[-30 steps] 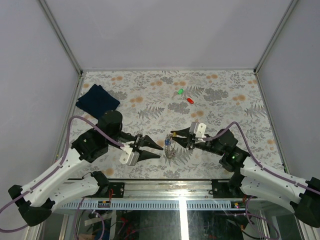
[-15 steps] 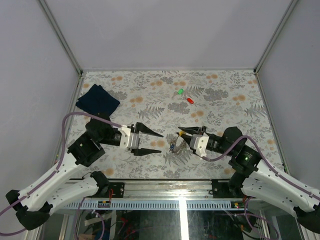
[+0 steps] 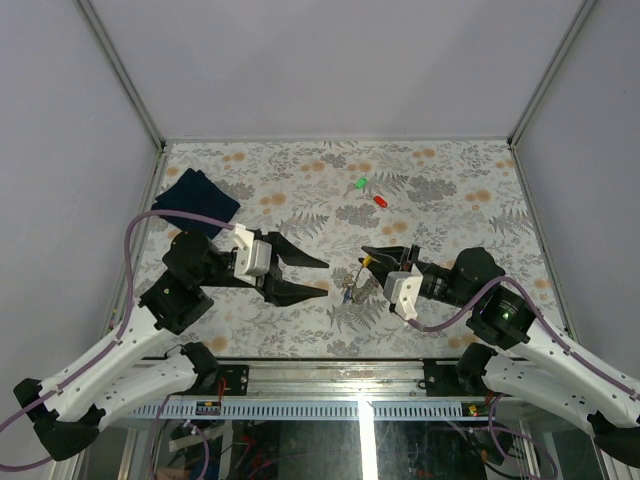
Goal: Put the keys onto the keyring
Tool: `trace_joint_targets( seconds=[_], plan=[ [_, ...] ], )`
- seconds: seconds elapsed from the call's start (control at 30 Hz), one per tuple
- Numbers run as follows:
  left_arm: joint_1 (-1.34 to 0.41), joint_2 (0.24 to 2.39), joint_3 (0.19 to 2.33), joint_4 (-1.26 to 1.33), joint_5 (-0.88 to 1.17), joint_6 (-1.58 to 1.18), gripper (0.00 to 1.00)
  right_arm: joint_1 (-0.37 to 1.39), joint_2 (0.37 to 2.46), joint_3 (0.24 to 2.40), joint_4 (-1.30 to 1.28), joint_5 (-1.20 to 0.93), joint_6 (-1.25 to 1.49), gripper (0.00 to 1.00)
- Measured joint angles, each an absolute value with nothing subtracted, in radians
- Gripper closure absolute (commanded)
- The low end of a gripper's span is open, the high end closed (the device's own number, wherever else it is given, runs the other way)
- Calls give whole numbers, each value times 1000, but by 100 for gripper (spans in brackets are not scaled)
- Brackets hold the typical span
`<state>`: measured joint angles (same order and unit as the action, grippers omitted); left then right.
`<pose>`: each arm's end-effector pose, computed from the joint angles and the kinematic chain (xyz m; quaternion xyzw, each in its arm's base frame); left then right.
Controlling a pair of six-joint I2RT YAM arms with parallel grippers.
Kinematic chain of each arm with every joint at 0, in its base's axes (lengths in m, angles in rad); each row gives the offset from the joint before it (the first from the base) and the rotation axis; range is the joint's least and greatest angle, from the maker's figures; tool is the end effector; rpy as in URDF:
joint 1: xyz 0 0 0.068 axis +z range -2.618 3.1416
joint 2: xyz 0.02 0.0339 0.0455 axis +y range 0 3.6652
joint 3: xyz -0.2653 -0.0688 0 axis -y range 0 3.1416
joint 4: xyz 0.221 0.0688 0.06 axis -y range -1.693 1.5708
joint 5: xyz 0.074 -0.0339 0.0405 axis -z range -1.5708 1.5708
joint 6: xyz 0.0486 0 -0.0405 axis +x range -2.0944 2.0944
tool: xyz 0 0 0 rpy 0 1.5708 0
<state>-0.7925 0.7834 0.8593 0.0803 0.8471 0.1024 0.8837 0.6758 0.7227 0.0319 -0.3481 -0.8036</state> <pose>0.0813 -0.1343 0.3938 0.5380 0.3989 -0.4857 0.5618 0.0825 0.1267 0.3592 -0.5839 0.3493 0.1464 0.7180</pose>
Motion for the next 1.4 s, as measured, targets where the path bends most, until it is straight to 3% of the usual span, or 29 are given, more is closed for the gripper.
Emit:
trace_joint_targets(
  seconds=[0.27, 0.53, 0.73, 1.0, 1.4],
  plan=[
    [-793, 809, 858, 141, 790, -30, 59, 884, 676, 723, 31, -348, -740, 100],
    [-793, 779, 831, 162, 667, -114, 58, 884, 683, 761, 13, -311, -511, 100],
    [-793, 704, 758, 252, 692, -133, 57, 884, 681, 754, 36, -269, -333, 100],
    [-793, 669, 727, 278, 728, 20, 57, 884, 690, 756, 50, -229, -169, 100],
    [-880, 662, 740, 270, 577, 258, 59, 884, 706, 770, 88, -225, -57, 100]
  ],
)
